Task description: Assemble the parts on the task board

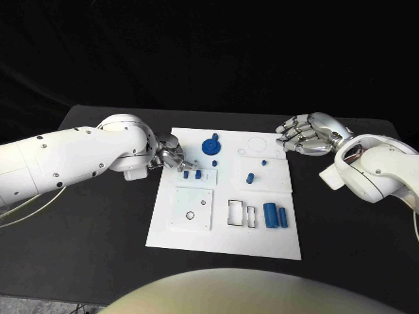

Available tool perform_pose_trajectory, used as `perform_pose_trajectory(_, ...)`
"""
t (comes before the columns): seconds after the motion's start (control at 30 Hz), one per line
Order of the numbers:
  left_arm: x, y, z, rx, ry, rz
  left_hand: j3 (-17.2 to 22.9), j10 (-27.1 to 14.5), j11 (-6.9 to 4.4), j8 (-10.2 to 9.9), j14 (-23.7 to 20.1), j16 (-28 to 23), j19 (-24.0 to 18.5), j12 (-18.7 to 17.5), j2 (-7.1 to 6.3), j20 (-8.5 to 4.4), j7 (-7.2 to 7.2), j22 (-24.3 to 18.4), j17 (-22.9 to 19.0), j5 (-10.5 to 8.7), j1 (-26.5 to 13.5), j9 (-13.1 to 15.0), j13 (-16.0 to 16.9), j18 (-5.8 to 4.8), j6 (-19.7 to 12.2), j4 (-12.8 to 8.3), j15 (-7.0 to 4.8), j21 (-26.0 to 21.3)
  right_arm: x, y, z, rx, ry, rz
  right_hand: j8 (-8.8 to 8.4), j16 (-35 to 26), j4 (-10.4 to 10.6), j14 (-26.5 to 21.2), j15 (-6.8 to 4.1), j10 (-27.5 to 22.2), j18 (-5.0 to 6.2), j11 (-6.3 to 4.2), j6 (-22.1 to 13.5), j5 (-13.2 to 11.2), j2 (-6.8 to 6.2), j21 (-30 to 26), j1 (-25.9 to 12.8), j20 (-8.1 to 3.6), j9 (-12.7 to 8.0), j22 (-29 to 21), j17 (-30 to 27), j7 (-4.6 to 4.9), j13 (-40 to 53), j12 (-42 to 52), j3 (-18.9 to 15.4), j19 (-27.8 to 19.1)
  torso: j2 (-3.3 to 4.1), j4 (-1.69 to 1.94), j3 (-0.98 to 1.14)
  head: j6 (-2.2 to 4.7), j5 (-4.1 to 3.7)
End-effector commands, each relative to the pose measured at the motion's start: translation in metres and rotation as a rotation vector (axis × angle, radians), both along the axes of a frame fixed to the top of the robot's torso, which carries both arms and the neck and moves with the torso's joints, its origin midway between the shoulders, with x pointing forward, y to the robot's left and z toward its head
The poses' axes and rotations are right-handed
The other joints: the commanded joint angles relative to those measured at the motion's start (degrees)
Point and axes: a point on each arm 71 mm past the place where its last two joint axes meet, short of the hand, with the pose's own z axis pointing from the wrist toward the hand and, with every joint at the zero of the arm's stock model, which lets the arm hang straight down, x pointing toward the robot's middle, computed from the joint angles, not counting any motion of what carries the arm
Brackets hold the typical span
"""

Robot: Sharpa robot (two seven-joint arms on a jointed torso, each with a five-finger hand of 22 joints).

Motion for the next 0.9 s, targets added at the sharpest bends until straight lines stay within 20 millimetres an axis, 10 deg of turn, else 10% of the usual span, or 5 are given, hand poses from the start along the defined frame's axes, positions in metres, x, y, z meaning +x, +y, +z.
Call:
perform_pose_trajectory(0.03, 0.003, -0.004, 0.009, -0.119, -0.058, 0.026, -0.8, -1.0, 0.03, -0.7, 6.1, 0.2, 4.6, -0.8, 0.21, -0.24, 0.35, 13.2, 15.1, 0.08, -0.3, -0.2, -1.0, -0.75, -0.9, -0.1, -0.05, -0.8, 0.000, 0.001, -0.001, -0.001, 0.003, 0.012, 0.22, -0.2, -0.2, -0.3, -0.03, -0.2, 0.63, 0.03, -0.3, 0.2, 0.02, -0.3, -0.3, 0.07, 0.0, -0.1, -0.1, 4.91, -0.1, -0.2, 0.0, -0.5, -0.02, 0.01, 0.03, 0.01, -0.13)
perform_pose_trajectory(0.4, 0.013, -0.018, 0.039, -0.344, -0.297, -0.034, 1.3, -19.9, 3.11, -4.0, 3.5, -4.1, -3.1, -15.2, 2.02, 2.30, 3.58, 4.2, 10.2, 11.19, 13.2, -3.2, -23.0, 3.24, -8.4, -0.6, 2.68, -22.3, 0.000, 0.001, -0.001, 0.000, 0.003, 0.013, 0.30, -0.3, -0.3, -0.4, 0.01, -0.2, 0.64, 0.05, -0.4, 0.2, 0.08, -0.3, -0.4, 0.13, -0.1, -0.3, -0.2, 4.93, -0.2, -0.1, 0.0, -0.7, -0.01, 0.01, 0.12, 0.01, -0.41)
perform_pose_trajectory(0.5, 0.010, -0.032, 0.042, -0.332, -0.391, -0.156, 2.0, -21.0, 3.43, -5.2, 2.0, -6.0, -4.4, -15.2, 1.02, 2.69, 3.91, 3.2, 8.1, 8.84, 17.6, -5.1, -23.9, 3.64, -7.6, -0.5, 3.00, -25.1, 0.000, 0.001, -0.001, 0.002, -0.001, 0.014, 0.40, -0.3, -0.3, -0.4, 0.01, -0.2, 0.65, 0.04, -0.3, 0.3, 0.16, -0.2, -0.3, 0.15, -0.1, -0.4, -0.2, 4.91, -0.3, -0.1, 0.0, -0.7, 0.09, 0.00, -0.01, 0.01, -0.68)
perform_pose_trajectory(0.63, 0.006, -0.052, 0.042, -0.307, -0.511, -0.320, 5.8, -26.7, 6.95, -15.1, -21.7, -35.5, -20.7, -29.2, -1.45, 5.11, 7.84, -11.0, -19.6, 5.38, 25.3, -13.3, -34.4, 8.26, -7.3, -0.6, 6.67, -59.1, 0.000, 0.002, -0.001, -0.001, 0.003, 0.020, 0.46, -0.4, -0.5, -0.4, 0.04, -0.2, 0.66, 0.05, -0.3, 0.3, 0.17, -0.2, -0.2, 0.19, -0.2, -0.6, -0.3, 4.92, -0.4, -0.1, 0.1, -0.9, 0.03, -0.04, -0.01, 0.01, -0.63)
perform_pose_trajectory(0.9, 0.003, -0.074, 0.032, -0.183, -0.644, -0.534, 6.4, -24.6, 7.06, -23.7, -19.3, -37.2, -17.4, -41.1, -4.56, 5.38, 5.09, -11.4, -24.8, 5.78, 30.5, -20.3, -45.1, 8.69, -0.8, -4.2, 5.79, -60.4, 0.000, 0.003, -0.001, -0.004, 0.010, 0.026, 0.56, -0.5, -0.5, -0.4, 0.06, -0.3, 0.72, 0.08, -0.4, 0.2, 0.30, -0.1, -0.2, 0.22, -0.3, -0.8, -0.5, 4.96, -0.6, -0.1, 0.1, -0.8, 0.06, -0.04, 0.05, 0.01, -0.85)
